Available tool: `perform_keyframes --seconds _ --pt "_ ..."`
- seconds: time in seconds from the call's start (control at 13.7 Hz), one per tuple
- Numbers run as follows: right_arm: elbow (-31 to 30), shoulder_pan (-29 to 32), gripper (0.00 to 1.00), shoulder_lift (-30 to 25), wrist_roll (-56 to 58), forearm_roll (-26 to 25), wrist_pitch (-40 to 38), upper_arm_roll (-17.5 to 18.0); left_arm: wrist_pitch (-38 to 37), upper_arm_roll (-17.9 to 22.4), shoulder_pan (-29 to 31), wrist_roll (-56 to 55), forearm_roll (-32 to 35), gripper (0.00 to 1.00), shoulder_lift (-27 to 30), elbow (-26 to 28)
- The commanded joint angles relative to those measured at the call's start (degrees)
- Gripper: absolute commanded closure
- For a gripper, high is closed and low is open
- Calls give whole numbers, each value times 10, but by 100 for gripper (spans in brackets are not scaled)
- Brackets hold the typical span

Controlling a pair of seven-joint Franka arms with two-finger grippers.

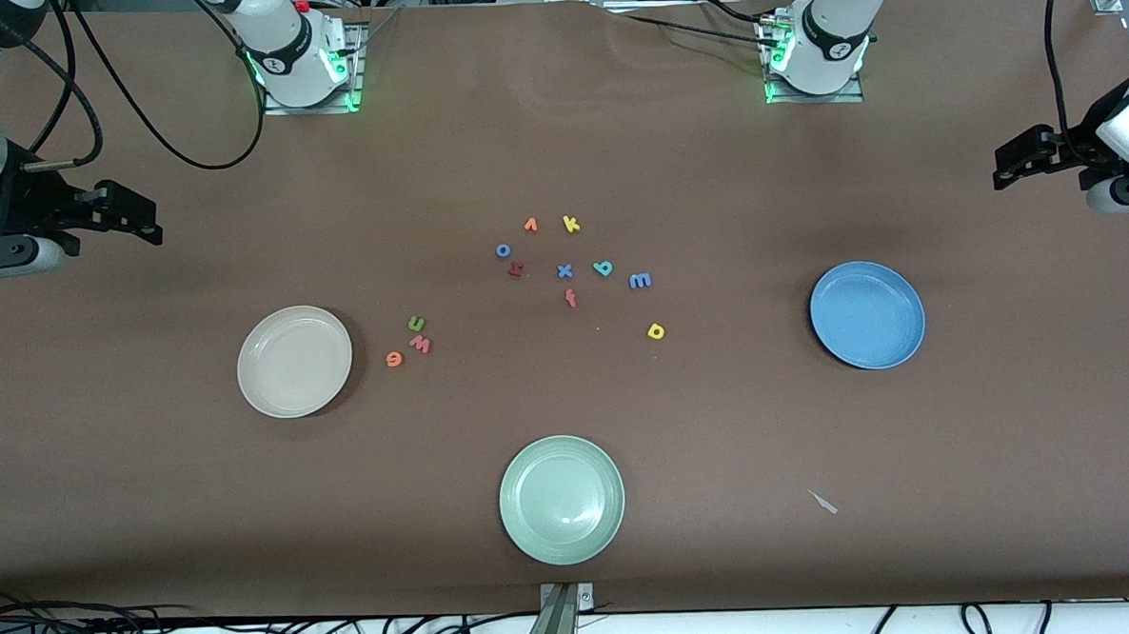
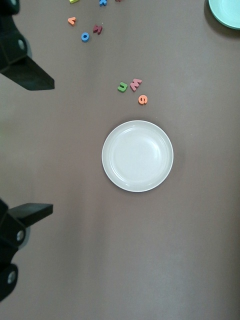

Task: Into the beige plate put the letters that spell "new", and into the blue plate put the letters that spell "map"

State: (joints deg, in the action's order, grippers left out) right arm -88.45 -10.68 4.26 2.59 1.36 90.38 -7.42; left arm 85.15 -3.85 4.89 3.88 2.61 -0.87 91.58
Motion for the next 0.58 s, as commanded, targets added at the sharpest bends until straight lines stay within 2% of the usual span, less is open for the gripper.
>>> perform_keyframes --seconds 0.0,0.51 --pt "12 0 0 4 0 -7 -7 1 6 2 2 15 -9 0 14 14" --pt "12 -6 0 1 -7 -11 -10 2 6 2 1 15 -9 0 13 14"
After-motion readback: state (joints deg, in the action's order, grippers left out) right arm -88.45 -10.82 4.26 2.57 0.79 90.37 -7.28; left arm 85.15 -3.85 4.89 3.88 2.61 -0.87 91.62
